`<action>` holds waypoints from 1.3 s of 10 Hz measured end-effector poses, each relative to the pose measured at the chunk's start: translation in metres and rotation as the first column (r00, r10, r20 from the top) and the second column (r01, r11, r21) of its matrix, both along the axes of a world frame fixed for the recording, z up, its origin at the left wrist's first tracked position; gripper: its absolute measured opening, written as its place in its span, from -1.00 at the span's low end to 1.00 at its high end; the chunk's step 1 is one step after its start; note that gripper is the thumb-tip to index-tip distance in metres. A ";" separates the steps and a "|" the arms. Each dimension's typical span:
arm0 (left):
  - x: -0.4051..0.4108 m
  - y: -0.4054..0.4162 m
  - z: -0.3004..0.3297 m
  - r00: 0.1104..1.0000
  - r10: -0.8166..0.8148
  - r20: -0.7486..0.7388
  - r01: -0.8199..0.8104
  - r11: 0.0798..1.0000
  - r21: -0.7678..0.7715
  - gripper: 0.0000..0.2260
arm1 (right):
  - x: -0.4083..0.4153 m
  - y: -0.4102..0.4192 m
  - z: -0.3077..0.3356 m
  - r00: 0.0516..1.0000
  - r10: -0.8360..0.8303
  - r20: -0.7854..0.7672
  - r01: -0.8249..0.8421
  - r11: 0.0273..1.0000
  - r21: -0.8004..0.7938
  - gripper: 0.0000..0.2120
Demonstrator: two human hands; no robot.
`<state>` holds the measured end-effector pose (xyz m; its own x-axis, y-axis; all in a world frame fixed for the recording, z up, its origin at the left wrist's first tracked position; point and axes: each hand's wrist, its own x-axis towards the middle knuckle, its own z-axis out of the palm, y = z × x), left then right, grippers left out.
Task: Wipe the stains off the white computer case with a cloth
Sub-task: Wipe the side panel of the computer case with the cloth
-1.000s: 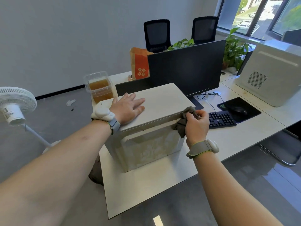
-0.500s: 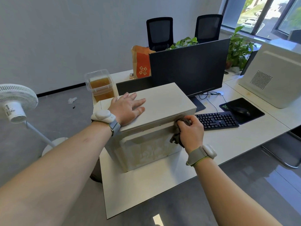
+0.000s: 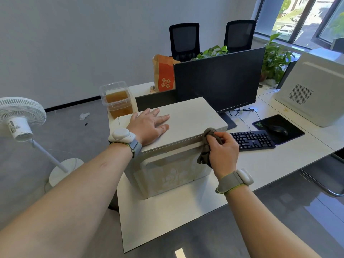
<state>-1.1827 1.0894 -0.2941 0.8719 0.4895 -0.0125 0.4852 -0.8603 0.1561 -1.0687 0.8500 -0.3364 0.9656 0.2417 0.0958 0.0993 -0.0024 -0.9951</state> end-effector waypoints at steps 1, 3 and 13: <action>0.000 0.002 -0.001 1.000 -0.004 -0.001 0.004 1.000 0.001 -0.50 | -0.008 0.009 -0.005 0.997 0.053 0.054 -0.048 0.994 -0.094 -0.91; 0.001 0.001 -0.003 1.000 -0.004 0.007 0.004 1.000 0.008 -0.49 | -0.004 0.001 -0.003 0.996 0.028 0.082 -0.021 0.996 -0.084 -0.93; 0.000 0.000 -0.002 1.000 -0.003 0.017 0.003 1.000 0.013 -0.49 | -0.034 0.021 -0.013 0.979 0.120 0.164 -0.093 0.982 -0.166 -0.92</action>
